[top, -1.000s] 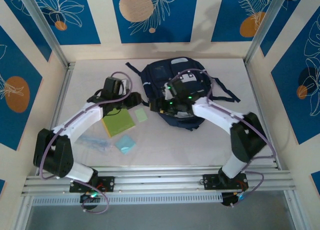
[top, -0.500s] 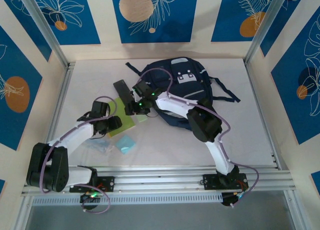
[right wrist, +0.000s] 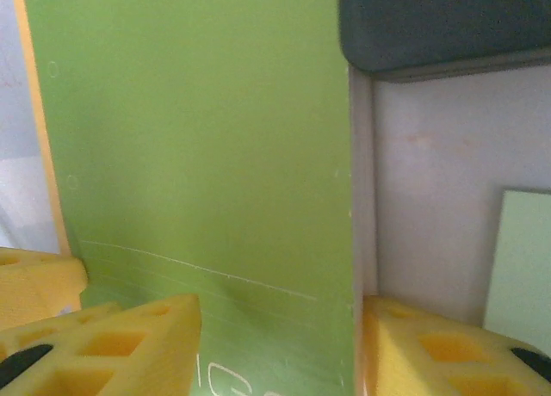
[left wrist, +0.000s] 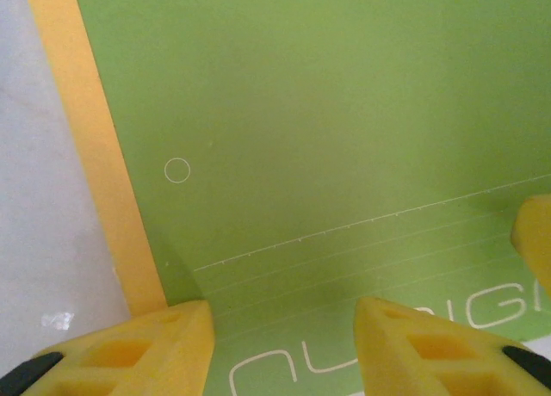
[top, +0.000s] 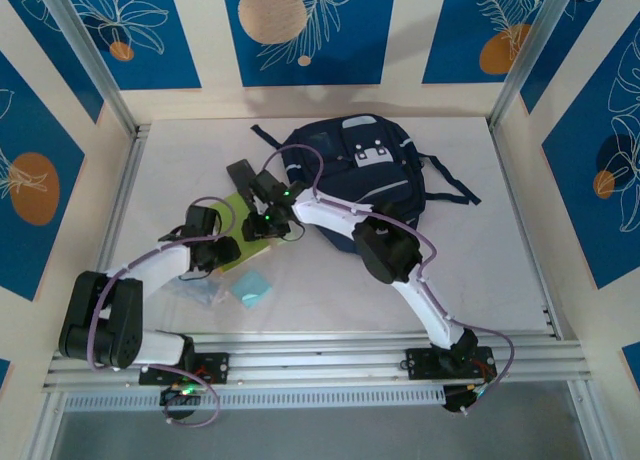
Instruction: Pack the student bag
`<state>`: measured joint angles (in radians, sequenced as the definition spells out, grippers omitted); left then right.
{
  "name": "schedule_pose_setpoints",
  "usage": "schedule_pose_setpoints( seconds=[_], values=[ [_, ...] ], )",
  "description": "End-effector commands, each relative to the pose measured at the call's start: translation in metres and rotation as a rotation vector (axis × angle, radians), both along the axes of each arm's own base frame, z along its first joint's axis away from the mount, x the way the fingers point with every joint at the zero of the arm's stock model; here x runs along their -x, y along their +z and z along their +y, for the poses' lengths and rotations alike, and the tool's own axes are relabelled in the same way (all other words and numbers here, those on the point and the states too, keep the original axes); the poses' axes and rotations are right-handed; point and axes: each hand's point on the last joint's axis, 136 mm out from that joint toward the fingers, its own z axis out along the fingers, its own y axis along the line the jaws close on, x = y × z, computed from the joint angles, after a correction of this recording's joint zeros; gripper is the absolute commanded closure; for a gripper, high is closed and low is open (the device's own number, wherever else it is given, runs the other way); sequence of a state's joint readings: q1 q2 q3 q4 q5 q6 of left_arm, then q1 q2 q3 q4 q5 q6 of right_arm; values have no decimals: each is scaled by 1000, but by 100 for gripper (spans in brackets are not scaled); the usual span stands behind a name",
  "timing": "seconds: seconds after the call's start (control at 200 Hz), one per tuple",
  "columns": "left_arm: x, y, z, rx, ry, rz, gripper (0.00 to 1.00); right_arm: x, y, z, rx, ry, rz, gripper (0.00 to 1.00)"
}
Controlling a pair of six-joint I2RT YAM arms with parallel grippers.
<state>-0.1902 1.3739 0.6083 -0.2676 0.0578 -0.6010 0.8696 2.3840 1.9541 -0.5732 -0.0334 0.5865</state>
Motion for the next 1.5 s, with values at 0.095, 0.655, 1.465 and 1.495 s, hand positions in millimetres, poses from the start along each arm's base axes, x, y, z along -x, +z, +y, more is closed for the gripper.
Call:
schedule_pose_setpoints(
  seconds=[0.095,0.655,1.465,1.495],
  values=[
    [12,-17,1,13,8,57,53,21,28,17,-53,70,18,52],
    [15,-10,4,-7,0,59,45,13,72,11,-133,-1,51,78],
    [-20,85,28,63,135,-197,12,-21,137,-12,-515,-68,244,100],
    [-23,88,27,80,148,-216,12,-25,138,-15,-541,-78,262,100]
  ],
)
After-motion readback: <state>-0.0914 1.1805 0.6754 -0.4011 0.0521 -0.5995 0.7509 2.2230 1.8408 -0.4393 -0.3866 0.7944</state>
